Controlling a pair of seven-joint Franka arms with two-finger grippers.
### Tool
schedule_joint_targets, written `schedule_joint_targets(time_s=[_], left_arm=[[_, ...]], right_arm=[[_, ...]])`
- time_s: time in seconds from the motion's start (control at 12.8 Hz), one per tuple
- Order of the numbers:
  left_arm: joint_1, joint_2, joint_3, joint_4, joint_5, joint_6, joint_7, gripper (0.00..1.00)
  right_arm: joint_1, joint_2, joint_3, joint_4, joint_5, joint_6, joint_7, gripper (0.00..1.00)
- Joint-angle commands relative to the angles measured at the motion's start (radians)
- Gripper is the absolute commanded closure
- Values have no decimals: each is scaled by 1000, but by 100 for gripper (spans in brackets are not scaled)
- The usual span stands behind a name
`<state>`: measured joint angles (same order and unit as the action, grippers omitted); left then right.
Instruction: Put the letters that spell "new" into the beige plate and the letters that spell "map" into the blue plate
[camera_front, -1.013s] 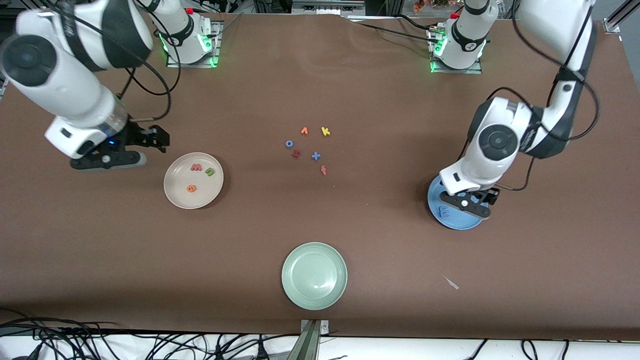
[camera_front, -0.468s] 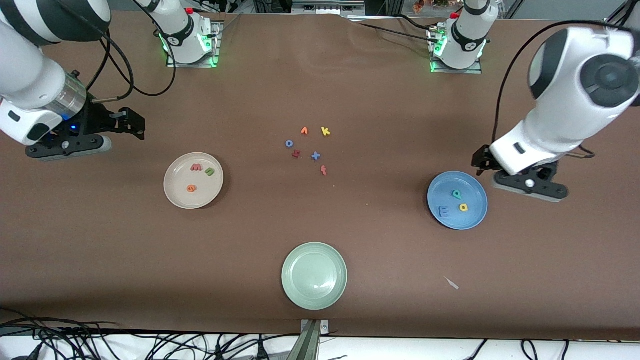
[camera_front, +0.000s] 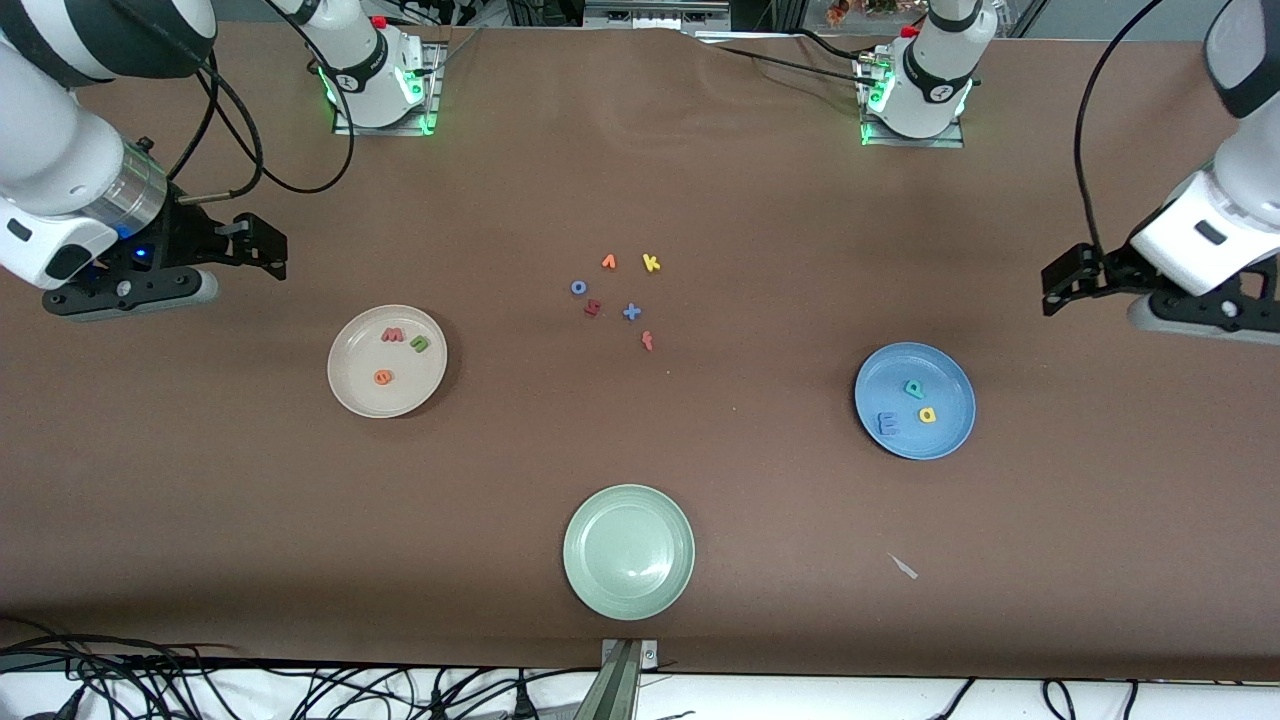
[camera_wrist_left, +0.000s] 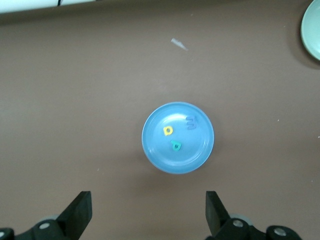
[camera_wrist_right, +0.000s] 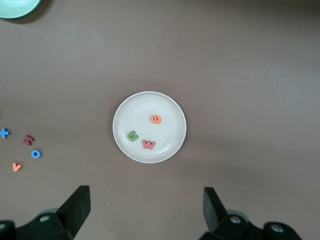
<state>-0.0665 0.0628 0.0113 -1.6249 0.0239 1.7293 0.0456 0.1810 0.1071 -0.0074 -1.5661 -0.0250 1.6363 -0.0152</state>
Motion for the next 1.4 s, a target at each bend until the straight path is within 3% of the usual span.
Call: schedule_joint_targets(time_s=[0.0, 0.16, 0.39, 1.32], left_arm=[[7, -41, -11, -49, -12, -16, 5, 0], [5, -63, -11, -76, -10, -13, 7, 0], [1, -49, -13, -27, -10, -56, 3, 0], [-6, -44, -16, 20, -10, -132, -30, 0]], right_arm=[[-6, 11, -3, 35, 4, -29, -22, 0], [-6, 13, -3, 37, 5, -36, -22, 0], [-6, 13, -3, 35, 4, -38, -22, 0], [-6, 10, -11, 38, 7, -61, -22, 0]])
